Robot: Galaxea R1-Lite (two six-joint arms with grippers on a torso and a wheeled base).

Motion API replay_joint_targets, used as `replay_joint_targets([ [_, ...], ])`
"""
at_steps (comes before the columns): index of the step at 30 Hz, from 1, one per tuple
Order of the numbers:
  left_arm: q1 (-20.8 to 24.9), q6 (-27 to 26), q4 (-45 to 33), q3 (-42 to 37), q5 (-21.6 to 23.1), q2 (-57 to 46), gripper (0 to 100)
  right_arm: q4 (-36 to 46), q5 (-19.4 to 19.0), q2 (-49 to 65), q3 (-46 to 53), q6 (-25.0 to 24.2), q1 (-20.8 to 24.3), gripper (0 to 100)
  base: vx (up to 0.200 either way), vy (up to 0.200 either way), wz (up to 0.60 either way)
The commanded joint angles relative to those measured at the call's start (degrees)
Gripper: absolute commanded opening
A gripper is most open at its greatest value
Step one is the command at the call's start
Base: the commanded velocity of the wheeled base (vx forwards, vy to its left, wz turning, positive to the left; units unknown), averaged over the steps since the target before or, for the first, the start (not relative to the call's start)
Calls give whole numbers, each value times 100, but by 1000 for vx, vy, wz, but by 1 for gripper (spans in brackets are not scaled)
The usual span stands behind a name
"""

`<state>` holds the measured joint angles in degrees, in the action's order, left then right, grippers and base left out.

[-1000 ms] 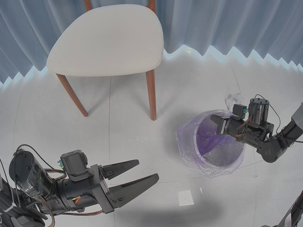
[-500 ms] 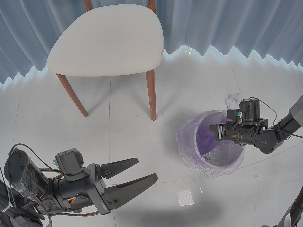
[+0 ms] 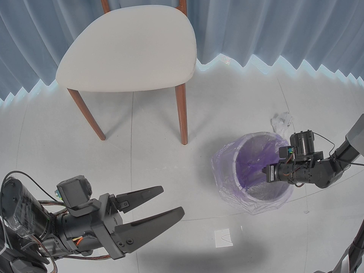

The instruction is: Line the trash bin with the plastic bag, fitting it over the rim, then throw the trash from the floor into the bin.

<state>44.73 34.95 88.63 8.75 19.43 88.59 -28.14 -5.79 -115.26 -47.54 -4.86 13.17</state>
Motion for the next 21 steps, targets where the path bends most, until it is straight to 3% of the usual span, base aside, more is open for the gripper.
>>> replay_joint_targets([
  [1,1,12,6,12,34,-263,100,10,69,311,430,56,-236,0,0,0,0],
  [13,1,3,6,4,70,-272,100,-175,69,557,1678,108,-517,0,0,0,0],
  [21,1,3,6,4,78,-272,100,-1054,43,593,1968,47,-552,0,0,0,0],
])
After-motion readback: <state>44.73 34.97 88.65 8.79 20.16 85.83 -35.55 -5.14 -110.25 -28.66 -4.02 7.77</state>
